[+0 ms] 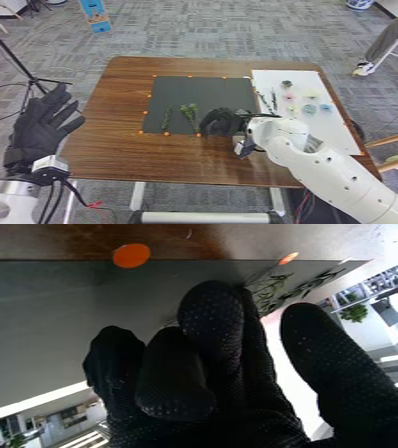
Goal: Arrange flowers
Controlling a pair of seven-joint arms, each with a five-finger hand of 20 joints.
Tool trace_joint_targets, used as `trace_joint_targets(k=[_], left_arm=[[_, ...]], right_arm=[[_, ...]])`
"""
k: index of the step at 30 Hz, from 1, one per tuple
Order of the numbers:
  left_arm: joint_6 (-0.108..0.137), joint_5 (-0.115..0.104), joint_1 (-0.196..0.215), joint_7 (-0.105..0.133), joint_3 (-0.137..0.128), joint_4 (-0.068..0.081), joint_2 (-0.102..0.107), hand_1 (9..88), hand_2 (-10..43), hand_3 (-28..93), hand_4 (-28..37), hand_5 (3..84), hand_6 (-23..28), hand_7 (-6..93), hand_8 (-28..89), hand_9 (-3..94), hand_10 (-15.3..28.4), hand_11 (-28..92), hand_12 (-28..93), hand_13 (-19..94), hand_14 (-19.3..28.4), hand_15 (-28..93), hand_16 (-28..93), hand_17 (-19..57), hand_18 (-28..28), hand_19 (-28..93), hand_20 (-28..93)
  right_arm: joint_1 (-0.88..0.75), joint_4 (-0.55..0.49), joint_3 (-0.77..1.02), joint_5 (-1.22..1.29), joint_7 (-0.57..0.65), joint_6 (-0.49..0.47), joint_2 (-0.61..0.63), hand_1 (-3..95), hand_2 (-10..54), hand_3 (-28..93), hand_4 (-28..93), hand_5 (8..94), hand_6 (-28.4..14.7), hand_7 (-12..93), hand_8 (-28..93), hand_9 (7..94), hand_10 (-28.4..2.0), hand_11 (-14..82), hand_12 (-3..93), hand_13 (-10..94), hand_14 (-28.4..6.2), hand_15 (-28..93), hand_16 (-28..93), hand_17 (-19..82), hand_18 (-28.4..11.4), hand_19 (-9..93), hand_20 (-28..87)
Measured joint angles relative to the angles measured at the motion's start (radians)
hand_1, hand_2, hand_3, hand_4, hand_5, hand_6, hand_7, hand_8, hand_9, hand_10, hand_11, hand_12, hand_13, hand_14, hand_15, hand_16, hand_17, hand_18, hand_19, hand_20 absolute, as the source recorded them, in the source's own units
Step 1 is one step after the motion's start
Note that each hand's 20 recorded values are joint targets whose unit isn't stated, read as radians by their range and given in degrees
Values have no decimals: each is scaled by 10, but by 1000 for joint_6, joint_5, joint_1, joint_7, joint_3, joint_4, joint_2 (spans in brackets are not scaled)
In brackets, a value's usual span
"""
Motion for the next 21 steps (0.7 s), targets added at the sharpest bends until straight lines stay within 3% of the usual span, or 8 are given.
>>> trace_joint_targets(k=[21], left_arm=[[0, 0, 1, -1, 0, 0, -2, 276, -57, 534, -283, 248, 23, 148, -79, 179, 91, 95, 192, 147, 123, 83, 76, -134, 252, 394, 56]], right_arm=[[-30, -34, 36, -7, -5, -17, 33, 161, 143, 889, -86, 491, -45, 107, -103, 826, -124, 542, 336, 791, -79, 819, 371, 500, -231, 932, 725]])
